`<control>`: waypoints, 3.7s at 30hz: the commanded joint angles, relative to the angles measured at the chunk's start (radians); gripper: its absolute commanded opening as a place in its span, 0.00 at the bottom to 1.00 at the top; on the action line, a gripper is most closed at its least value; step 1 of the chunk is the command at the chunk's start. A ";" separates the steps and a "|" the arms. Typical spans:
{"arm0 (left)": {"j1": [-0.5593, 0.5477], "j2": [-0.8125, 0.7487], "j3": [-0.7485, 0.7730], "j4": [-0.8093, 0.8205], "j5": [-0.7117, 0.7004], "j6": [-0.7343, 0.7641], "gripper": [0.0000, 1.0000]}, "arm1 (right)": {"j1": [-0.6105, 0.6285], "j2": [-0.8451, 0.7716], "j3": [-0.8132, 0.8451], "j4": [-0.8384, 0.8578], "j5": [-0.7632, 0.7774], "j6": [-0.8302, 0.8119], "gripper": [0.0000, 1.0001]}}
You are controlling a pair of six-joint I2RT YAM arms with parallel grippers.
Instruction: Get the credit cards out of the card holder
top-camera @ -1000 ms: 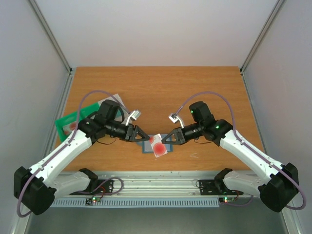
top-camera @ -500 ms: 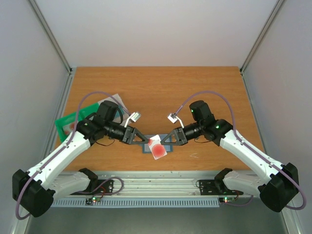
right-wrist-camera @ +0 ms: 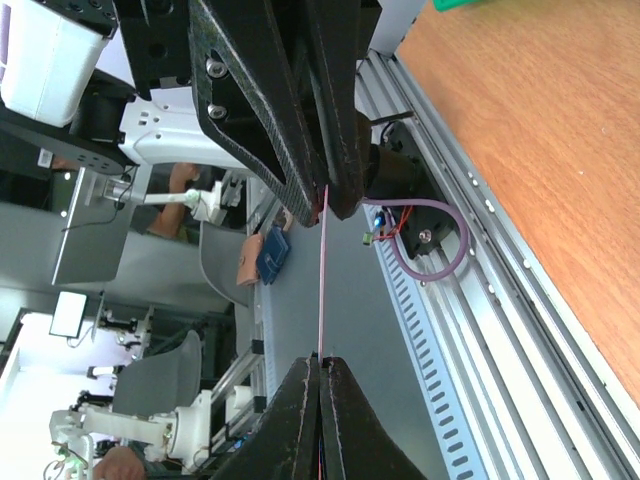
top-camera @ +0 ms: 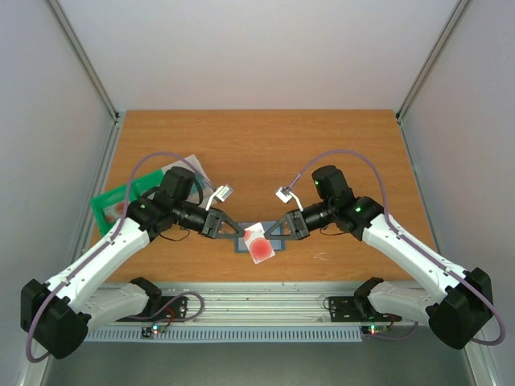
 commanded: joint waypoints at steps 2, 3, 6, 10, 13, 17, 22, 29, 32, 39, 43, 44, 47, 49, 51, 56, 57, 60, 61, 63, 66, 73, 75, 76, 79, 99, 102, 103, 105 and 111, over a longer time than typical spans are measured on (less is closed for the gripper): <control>-0.003 -0.027 -0.030 0.119 0.039 -0.048 0.06 | 0.011 0.007 0.009 0.015 -0.024 0.005 0.01; -0.004 -0.028 -0.035 0.132 0.043 -0.055 0.04 | 0.010 0.008 0.008 0.015 -0.025 0.003 0.01; -0.003 -0.035 -0.043 0.166 0.058 -0.077 0.00 | 0.011 0.010 0.010 0.014 -0.026 0.005 0.01; -0.004 -0.050 -0.041 0.159 0.048 -0.081 0.01 | 0.012 0.008 0.018 0.009 -0.009 0.006 0.02; -0.003 -0.054 -0.037 0.128 0.007 -0.078 0.00 | 0.013 -0.002 0.022 0.000 0.035 0.008 0.10; -0.004 -0.048 -0.004 0.006 -0.106 -0.017 0.00 | 0.012 -0.006 0.038 -0.037 0.114 0.004 0.37; -0.002 -0.067 0.011 0.003 -0.208 -0.036 0.00 | 0.012 -0.023 0.058 -0.066 0.189 0.005 0.66; 0.000 -0.069 0.084 -0.075 -0.433 -0.045 0.00 | 0.011 -0.038 0.059 -0.057 0.249 0.034 0.99; 0.004 -0.080 0.106 -0.110 -0.560 -0.036 0.00 | 0.011 -0.039 0.060 -0.051 0.258 0.033 0.98; 0.113 -0.077 0.127 -0.149 -0.775 -0.063 0.00 | 0.011 -0.043 0.049 -0.022 0.263 0.051 0.98; 0.209 -0.069 0.124 -0.164 -0.864 -0.073 0.00 | 0.010 -0.044 0.043 -0.017 0.254 0.086 0.99; 0.223 -0.075 0.127 -0.169 -0.899 -0.072 0.00 | 0.011 -0.044 0.042 -0.015 0.253 0.089 0.98; 0.254 -0.094 0.140 -0.190 -1.047 -0.061 0.00 | 0.011 -0.036 0.041 0.012 0.241 0.107 0.98; 0.275 -0.108 0.141 -0.184 -1.129 -0.052 0.00 | 0.011 -0.015 0.057 0.016 0.221 0.113 0.99; 0.292 -0.117 0.140 -0.160 -1.200 -0.043 0.00 | 0.010 0.003 0.076 0.000 0.220 0.102 0.99; 0.324 -0.113 0.149 -0.115 -1.365 -0.003 0.00 | 0.011 0.018 0.081 -0.014 0.275 0.118 0.99; 0.330 -0.113 0.149 -0.110 -1.400 0.000 0.00 | 0.010 0.017 0.072 -0.003 0.275 0.127 0.99; 0.352 -0.127 0.120 -0.048 -1.469 0.021 0.00 | 0.010 0.000 0.042 0.062 0.263 0.163 0.98; 0.365 -0.130 0.102 -0.021 -1.478 0.032 0.00 | 0.011 -0.004 0.036 0.080 0.253 0.174 0.99; 0.406 -0.125 0.075 0.004 -1.459 0.032 0.00 | 0.011 -0.001 0.034 0.094 0.236 0.183 0.99; 0.483 -0.109 0.069 -0.010 -1.425 0.017 0.00 | 0.011 0.010 0.042 0.075 0.234 0.177 0.98; 0.724 -0.149 0.035 0.010 -1.312 0.057 0.00 | 0.011 0.004 -0.014 0.157 0.210 0.238 0.98; 0.796 -0.154 0.023 0.015 -1.258 0.061 0.00 | 0.011 0.005 -0.017 0.152 0.209 0.244 0.99; 0.828 -0.155 0.016 0.017 -1.231 0.060 0.01 | 0.011 0.005 -0.015 0.149 0.209 0.245 0.98; 0.922 -0.149 -0.008 0.034 -1.166 0.050 0.00 | 0.011 0.011 0.006 0.131 0.204 0.238 0.98; 1.105 0.024 -0.103 0.184 -0.871 0.086 0.00 | 0.011 0.066 0.111 0.067 0.237 0.243 0.98; 1.106 0.053 -0.098 0.202 -0.847 0.072 0.00 | 0.011 0.077 0.141 0.052 0.249 0.243 0.99; 1.106 0.063 -0.093 0.202 -0.841 0.070 0.00 | 0.010 0.077 0.146 0.051 0.255 0.244 0.99; 1.106 0.076 -0.084 0.200 -0.845 0.072 0.00 | 0.011 0.081 0.152 0.050 0.266 0.248 0.99; 1.106 0.087 -0.082 0.187 -0.853 0.106 0.00 | 0.011 0.089 0.143 0.080 0.282 0.287 0.99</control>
